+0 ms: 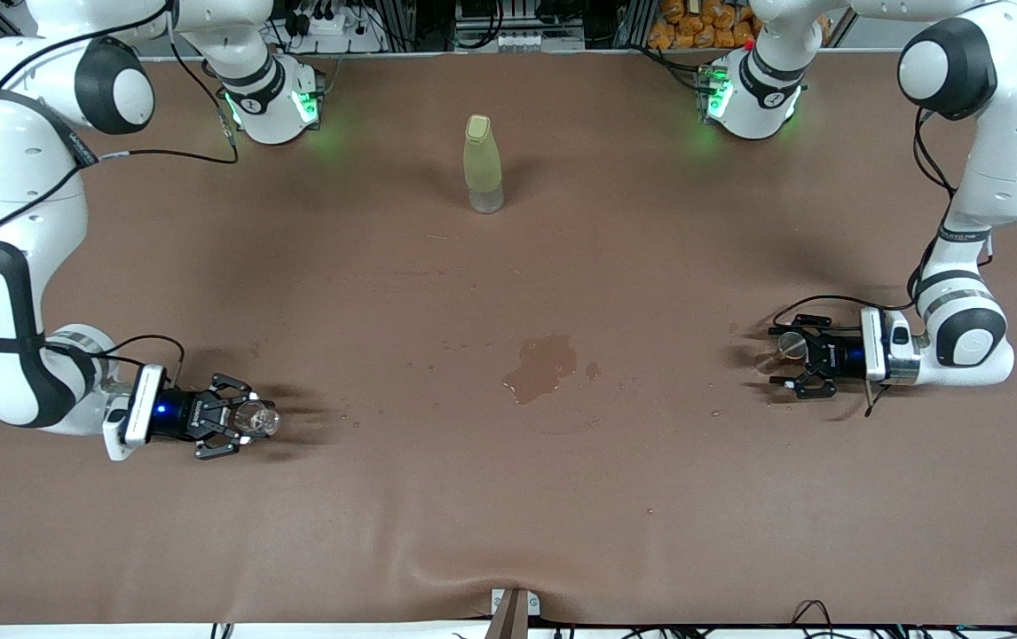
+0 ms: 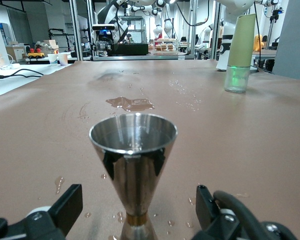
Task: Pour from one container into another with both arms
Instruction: 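Carry the glass cup and steel jigger toward each other mid-table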
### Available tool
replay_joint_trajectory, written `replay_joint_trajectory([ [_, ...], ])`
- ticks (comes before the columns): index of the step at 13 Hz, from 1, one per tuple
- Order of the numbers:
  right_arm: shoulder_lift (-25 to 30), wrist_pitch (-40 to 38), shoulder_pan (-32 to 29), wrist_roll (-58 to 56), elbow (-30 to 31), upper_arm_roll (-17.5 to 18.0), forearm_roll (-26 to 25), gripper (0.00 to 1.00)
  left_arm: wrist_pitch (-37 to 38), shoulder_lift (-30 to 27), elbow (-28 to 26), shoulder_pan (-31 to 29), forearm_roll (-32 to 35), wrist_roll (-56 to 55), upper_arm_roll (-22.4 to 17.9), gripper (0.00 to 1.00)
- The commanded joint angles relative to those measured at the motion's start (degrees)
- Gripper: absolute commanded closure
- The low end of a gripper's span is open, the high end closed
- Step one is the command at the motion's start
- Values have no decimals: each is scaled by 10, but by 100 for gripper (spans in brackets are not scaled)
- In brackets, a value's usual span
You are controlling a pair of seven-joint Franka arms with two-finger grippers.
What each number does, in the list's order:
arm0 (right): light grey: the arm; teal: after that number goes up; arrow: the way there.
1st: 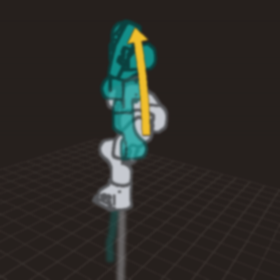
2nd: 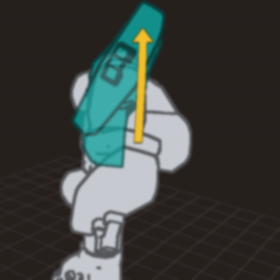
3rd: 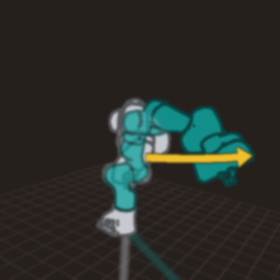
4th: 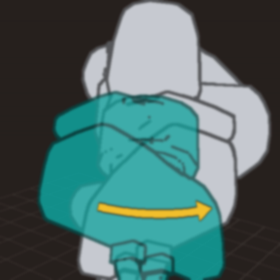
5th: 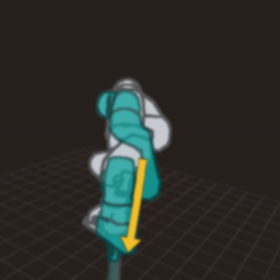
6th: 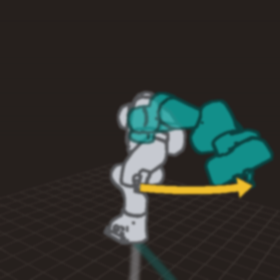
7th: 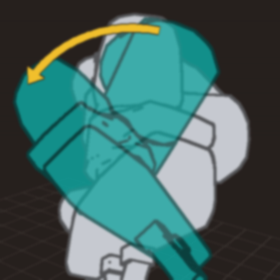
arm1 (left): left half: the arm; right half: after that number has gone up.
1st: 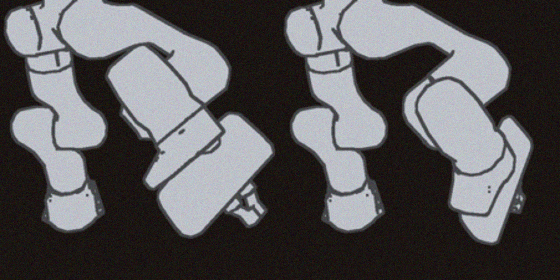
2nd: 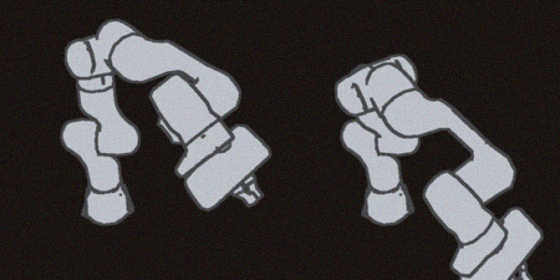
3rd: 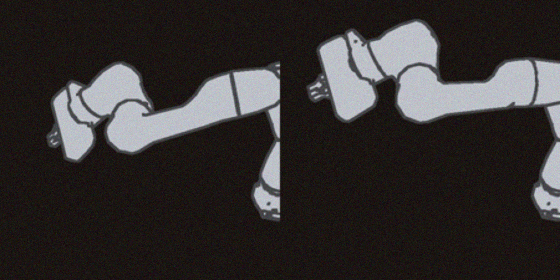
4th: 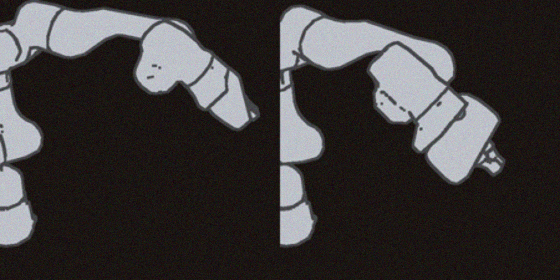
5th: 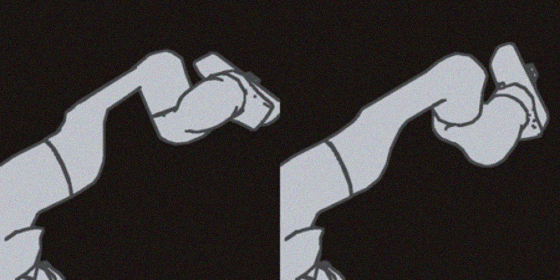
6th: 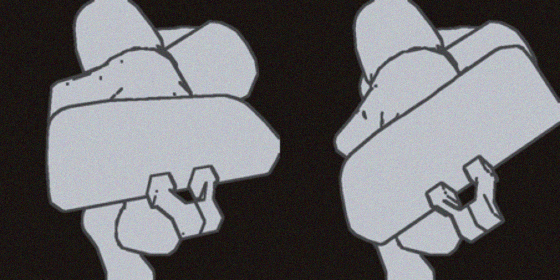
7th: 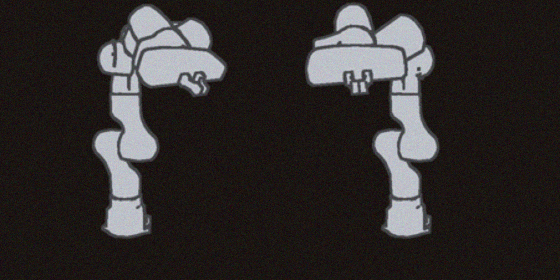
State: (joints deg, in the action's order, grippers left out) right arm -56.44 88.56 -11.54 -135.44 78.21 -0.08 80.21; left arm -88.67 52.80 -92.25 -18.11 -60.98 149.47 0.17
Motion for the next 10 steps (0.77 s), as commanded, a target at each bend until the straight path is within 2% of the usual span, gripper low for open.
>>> replay_joint_trajectory([
  [1,10,0,20,11,11,-4,39,87,10,9,12,-6,-11,8,2,5],
  [5,10,35,49,11,12,-4,57,85,11,16,19,-10,-12,7,2,54],
  [8,11,45,81,11,12,-4,99,85,11,13,20,-13,-12,7,2,97],
  [10,14,60,99,12,11,-4,112,85,11,13,20,-13,-13,7,5,100],
])
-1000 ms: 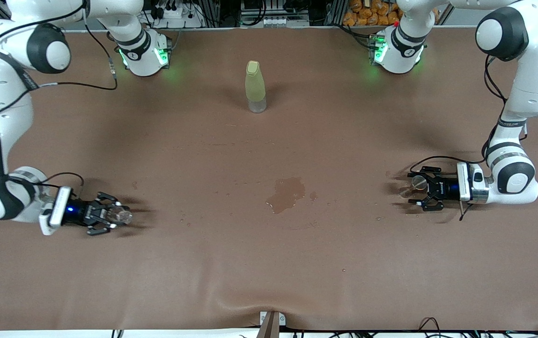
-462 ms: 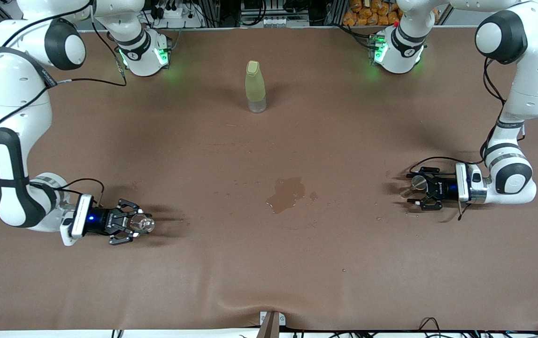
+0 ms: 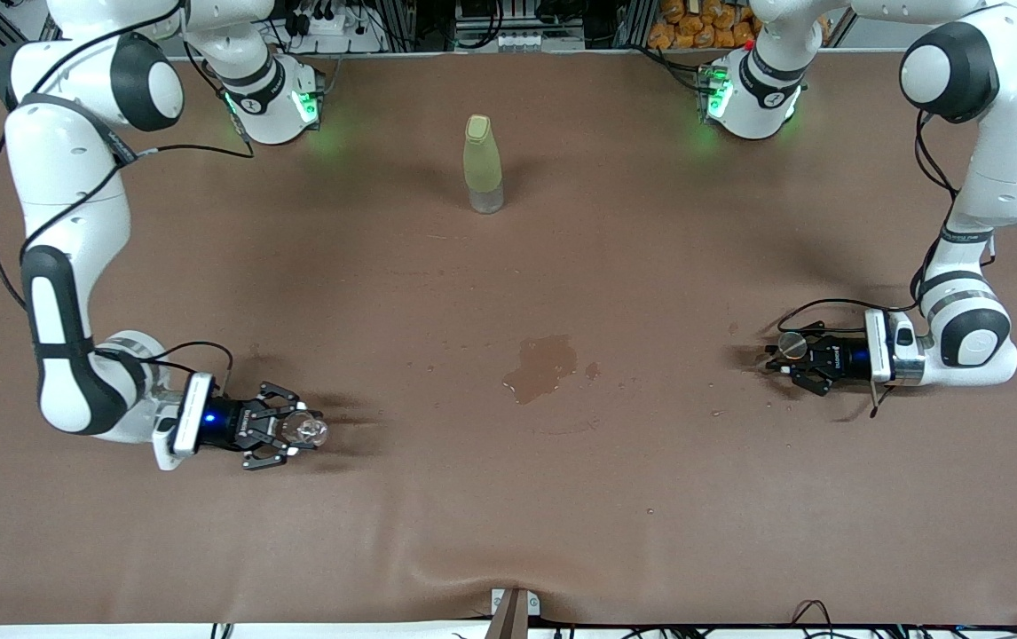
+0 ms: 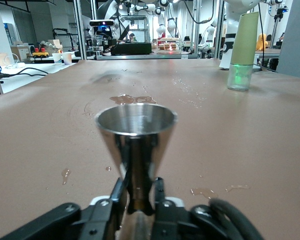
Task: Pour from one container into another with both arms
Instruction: 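Carry the glass cup and steel jigger toward each other mid-table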
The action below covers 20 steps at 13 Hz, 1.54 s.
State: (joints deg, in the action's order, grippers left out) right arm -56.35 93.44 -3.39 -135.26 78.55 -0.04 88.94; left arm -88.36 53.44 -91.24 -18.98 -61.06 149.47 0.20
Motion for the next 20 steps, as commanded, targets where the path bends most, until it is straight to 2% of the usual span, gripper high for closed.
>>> replay_joint_trajectory([
  [1,18,18,28,11,8,-5,34,85,8,7,10,-4,-13,6,6,100],
  [3,20,30,41,18,9,-5,47,86,8,4,10,3,-28,5,11,100],
  [6,29,43,66,37,11,-4,64,86,8,4,11,6,-66,-3,58,100],
  [7,33,46,75,37,11,-4,75,86,7,4,10,17,-90,-4,73,100],
  [9,51,46,84,39,23,-5,77,87,3,3,11,64,-146,-6,75,100],
  [12,80,52,104,39,68,-6,77,88,-41,4,22,127,-205,-6,74,100],
  [14,131,97,117,42,125,-5,77,94,-71,5,33,173,-248,-6,75,100],
  [15,157,122,125,44,149,-4,77,93,-87,6,38,197,-272,-5,75,100],
  [17,177,125,135,67,166,5,84,91,-126,5,42,241,-313,-5,74,100],
  [20,249,170,141,80,259,32,118,91,-200,5,45,309,-372,-3,74,100],
])
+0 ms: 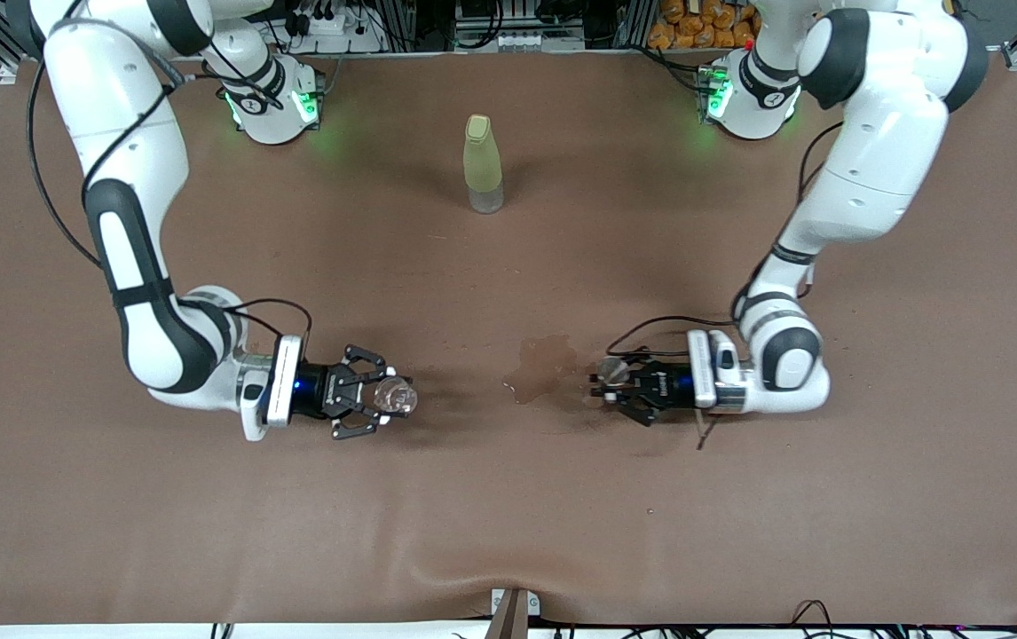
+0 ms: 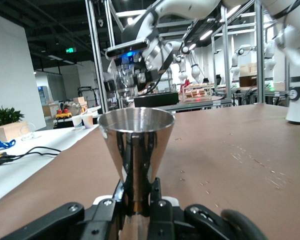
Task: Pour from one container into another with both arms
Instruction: 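Carry the glass cup and steel jigger toward each other mid-table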
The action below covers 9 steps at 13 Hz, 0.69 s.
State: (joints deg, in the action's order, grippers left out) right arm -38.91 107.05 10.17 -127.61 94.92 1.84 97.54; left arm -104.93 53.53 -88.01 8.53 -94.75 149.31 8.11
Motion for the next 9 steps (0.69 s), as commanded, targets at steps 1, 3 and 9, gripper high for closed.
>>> replay_joint_trajectory([
  [1,100,53,11,3,120,19,34,91,-55,4,15,53,-46,1,-5,100],
  [3,130,58,21,3,164,25,69,90,-100,3,27,87,-61,0,-4,100],
  [9,190,74,73,4,267,26,160,91,-226,9,71,172,-114,-3,-6,100],
])
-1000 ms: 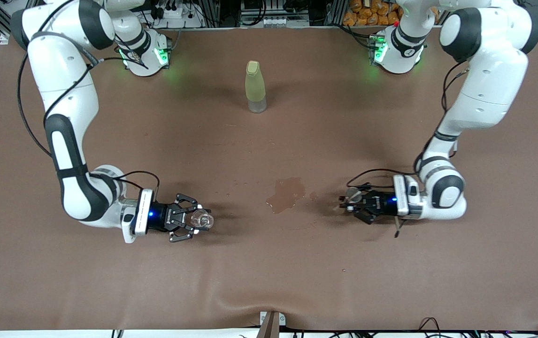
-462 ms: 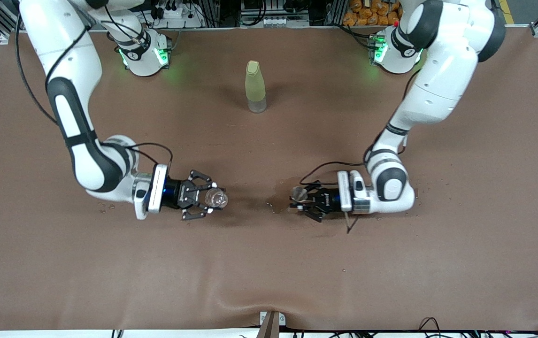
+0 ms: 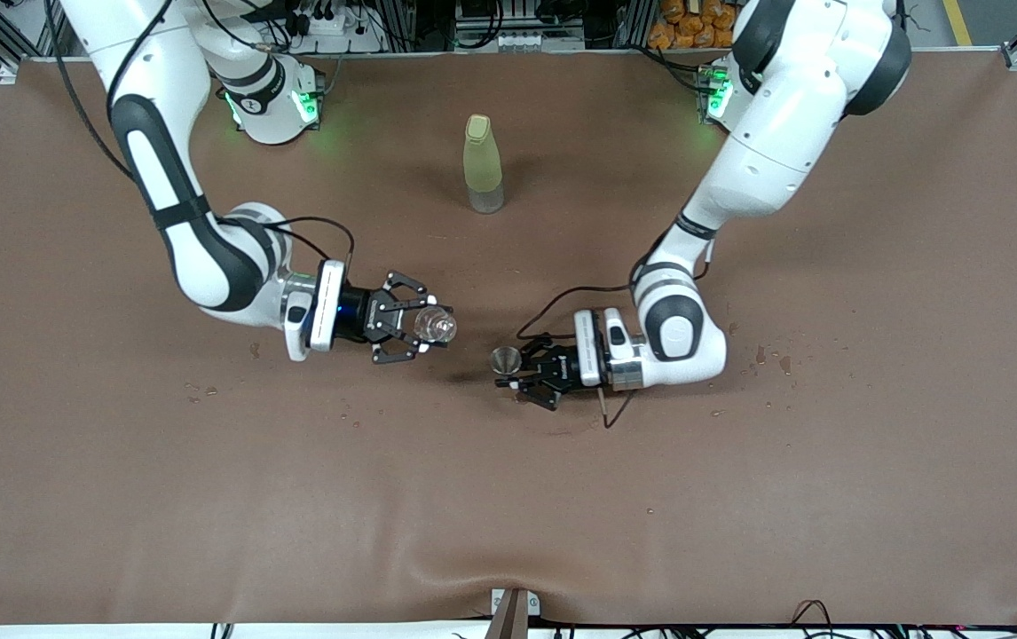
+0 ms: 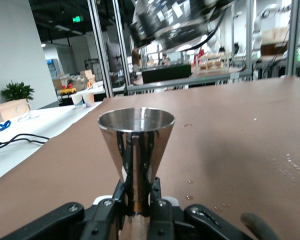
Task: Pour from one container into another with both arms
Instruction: 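Tilt the glass cup with the right gripper over the jigger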
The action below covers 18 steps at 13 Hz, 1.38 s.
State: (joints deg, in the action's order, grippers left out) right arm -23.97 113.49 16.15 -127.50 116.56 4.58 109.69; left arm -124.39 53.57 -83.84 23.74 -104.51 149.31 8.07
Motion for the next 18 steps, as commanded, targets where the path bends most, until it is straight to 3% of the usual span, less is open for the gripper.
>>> replay_joint_trajectory([
  [1,38,12,22,3,51,-2,53,91,-44,9,35,28,-24,-4,-5,100],
  [3,33,27,27,32,44,-1,64,91,-52,9,36,41,-55,-7,-6,100],
  [8,21,28,32,96,23,-2,66,91,-61,8,36,49,-61,-7,-7,100],
  [12,-23,28,35,110,-18,-1,74,91,-63,8,36,50,-61,-7,-7,100],
  [18,-31,31,52,249,-20,-2,79,90,-68,8,36,50,-61,-8,-7,100],
])
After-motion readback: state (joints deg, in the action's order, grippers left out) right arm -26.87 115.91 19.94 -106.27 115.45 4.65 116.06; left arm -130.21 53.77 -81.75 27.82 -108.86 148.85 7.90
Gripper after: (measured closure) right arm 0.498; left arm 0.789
